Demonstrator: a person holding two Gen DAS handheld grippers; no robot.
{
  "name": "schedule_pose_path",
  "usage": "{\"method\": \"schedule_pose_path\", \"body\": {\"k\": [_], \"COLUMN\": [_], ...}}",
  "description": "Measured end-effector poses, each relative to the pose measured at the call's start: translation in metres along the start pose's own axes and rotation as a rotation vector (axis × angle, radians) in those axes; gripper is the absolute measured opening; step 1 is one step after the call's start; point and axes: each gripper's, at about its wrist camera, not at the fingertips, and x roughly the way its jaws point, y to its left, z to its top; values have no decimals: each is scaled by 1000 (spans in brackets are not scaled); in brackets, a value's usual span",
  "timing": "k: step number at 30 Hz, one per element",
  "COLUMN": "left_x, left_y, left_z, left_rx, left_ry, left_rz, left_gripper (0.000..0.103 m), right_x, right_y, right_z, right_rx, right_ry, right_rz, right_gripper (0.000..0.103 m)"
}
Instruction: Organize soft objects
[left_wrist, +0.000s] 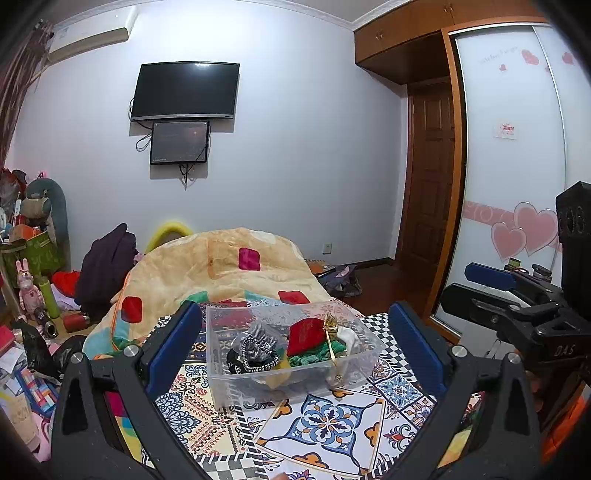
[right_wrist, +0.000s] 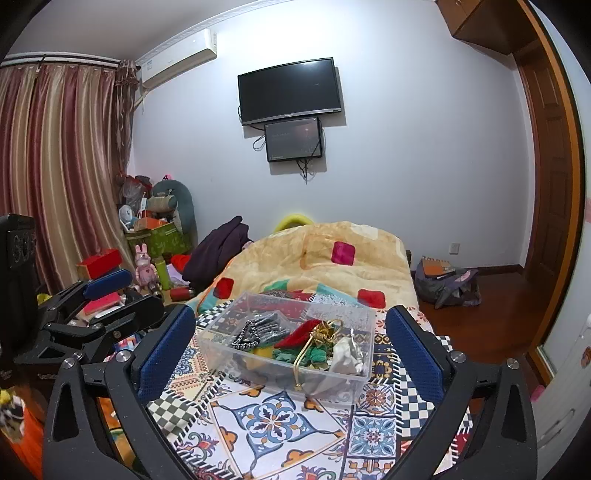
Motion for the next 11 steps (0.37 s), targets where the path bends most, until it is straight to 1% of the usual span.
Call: {"method": "schedule_pose_path", "body": {"k": [11], "left_x": [1], "left_y": [0], "left_z": [0], "left_rx": [-5], "left_ry": [9], "left_rz": [-6], "left_gripper": [102], "right_x": [5], "right_y": [-1], "right_z": [-3], "right_rx": [16], "right_ry": [19], "right_rz": [-2], "right_gripper": [103]}}
